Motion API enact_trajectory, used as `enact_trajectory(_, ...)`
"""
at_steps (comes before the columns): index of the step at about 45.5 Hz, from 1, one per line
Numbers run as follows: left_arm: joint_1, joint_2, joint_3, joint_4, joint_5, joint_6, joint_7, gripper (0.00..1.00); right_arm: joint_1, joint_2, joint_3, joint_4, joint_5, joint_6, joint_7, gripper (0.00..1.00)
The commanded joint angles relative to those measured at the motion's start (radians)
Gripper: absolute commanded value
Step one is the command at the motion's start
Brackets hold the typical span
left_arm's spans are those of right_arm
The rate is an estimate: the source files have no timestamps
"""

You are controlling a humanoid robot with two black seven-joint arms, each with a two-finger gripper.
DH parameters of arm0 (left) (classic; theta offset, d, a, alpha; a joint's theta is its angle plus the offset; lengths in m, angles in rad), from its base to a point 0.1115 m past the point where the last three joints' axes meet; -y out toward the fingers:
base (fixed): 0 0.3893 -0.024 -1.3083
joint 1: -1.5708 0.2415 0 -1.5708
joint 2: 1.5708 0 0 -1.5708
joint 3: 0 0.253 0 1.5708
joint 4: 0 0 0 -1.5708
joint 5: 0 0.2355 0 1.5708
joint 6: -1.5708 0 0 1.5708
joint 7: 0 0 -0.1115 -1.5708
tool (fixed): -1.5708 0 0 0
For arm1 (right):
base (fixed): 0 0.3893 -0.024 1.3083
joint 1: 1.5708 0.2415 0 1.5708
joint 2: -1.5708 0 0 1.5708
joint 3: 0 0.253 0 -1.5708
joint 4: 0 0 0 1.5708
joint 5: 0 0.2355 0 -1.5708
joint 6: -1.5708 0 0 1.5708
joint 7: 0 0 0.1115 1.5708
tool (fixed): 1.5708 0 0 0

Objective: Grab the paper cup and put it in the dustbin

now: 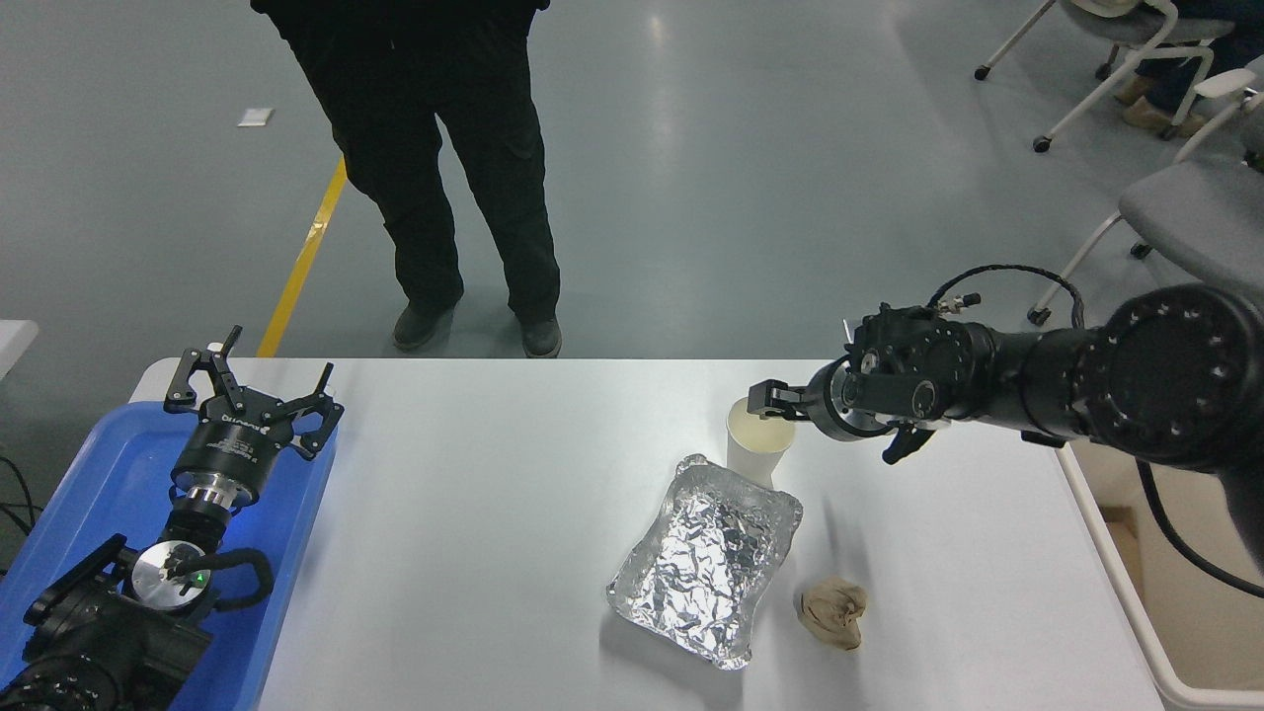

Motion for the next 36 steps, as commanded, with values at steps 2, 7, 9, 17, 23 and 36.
enact_trajectory(2,0.0,0.0,0.0,0.0,0.0,0.0,0.0,0.99,-0.042,0.001,0.024,-0.035,0.02,-0.016,0.0,0.94)
enact_trajectory(7,0.0,0.0,0.0,0.0,0.0,0.0,0.0,0.99,-0.04,0.001,0.039,-0.035,0.02,-0.016,0.0,0.92)
enact_trajectory(9,0.0,0.0,0.0,0.0,0.0,0.0,0.0,0.99,-0.042,0.001,0.042,-0.034,0.023,-0.016,0.0,0.88)
enact_trajectory(17,0.0,0.0,0.0,0.0,0.0,0.0,0.0,0.99,-0.039,0.001,0.042,-0.019,0.054,-0.007,0.0,0.55)
enact_trajectory(23,0.0,0.0,0.0,0.0,0.0,0.0,0.0,0.99,-0.035,0.001,0.041,-0.008,0.075,-0.007,0.0,0.2)
enact_trajectory(36,0.0,0.0,0.0,0.0,0.0,0.0,0.0,0.99,-0.014,0.001,0.055,0.023,0.147,-0.002,0.0,0.0)
